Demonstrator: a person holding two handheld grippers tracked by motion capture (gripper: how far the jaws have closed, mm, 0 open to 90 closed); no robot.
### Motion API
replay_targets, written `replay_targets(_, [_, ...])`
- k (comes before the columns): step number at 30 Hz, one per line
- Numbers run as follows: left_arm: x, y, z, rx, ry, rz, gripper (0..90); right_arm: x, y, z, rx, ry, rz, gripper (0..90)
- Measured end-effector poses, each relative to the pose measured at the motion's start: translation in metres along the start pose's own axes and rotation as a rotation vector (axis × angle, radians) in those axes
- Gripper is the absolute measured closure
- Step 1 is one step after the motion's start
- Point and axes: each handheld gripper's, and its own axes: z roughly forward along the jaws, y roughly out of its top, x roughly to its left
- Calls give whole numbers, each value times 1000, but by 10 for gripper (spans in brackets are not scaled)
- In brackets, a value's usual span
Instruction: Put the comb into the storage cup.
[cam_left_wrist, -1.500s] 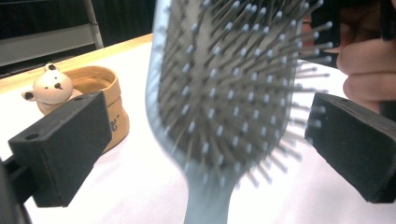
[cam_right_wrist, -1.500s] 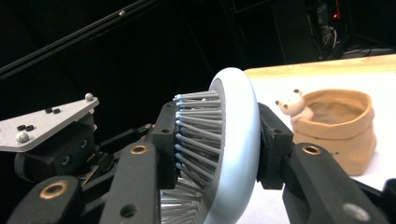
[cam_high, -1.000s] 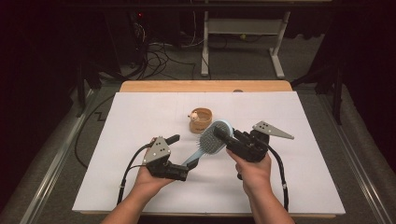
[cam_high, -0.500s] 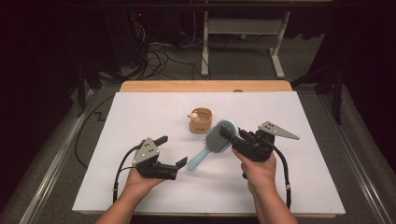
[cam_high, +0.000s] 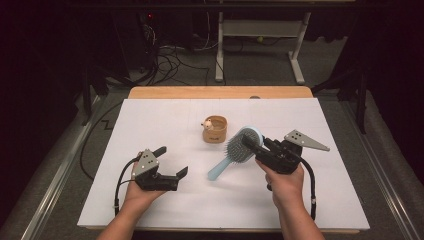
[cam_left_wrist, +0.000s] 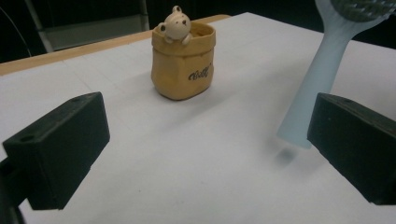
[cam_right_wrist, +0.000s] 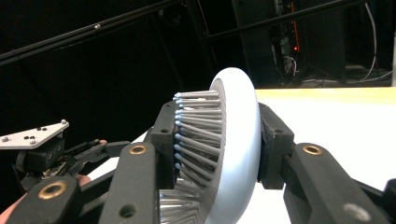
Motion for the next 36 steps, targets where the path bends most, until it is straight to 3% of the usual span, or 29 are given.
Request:
replay_targets(4, [3,-2,-4,-26,9,-11,0,-2,2,-6,-8,-6,-17,601])
replay_targets(16, [6,-5,-4,-21,7,-16,0,-12,6,-20,-31,-36,-43,600])
replay_targets(22, [6,-4,-6,-43,8,-22,0,-17,7,-25,-36,-51,-46,600])
replay_targets(36, [7,-5,-6,-31,28,-10,0,-19,13,-35,-54,-97,-105,600])
